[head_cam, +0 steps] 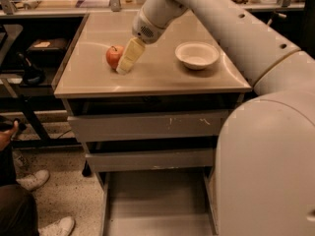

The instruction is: Place apple into bottom drawer

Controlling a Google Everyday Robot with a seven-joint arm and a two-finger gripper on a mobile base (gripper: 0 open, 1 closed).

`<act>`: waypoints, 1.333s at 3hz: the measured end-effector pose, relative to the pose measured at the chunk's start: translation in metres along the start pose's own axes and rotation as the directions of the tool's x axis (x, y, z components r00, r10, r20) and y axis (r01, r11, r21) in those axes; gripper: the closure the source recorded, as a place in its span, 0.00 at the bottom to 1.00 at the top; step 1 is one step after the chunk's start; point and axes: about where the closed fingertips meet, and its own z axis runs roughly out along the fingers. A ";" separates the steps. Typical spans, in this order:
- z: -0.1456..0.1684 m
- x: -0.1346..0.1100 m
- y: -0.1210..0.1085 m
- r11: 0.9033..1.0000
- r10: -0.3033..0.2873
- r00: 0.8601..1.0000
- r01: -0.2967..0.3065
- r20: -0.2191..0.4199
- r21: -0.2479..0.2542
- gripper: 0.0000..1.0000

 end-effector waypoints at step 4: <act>0.049 -0.001 -0.021 0.999 0.024 0.999 -0.021 0.048 -0.050 0.00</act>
Offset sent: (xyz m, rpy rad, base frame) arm 0.0090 0.0053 -0.0195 0.0187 0.0339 -0.0013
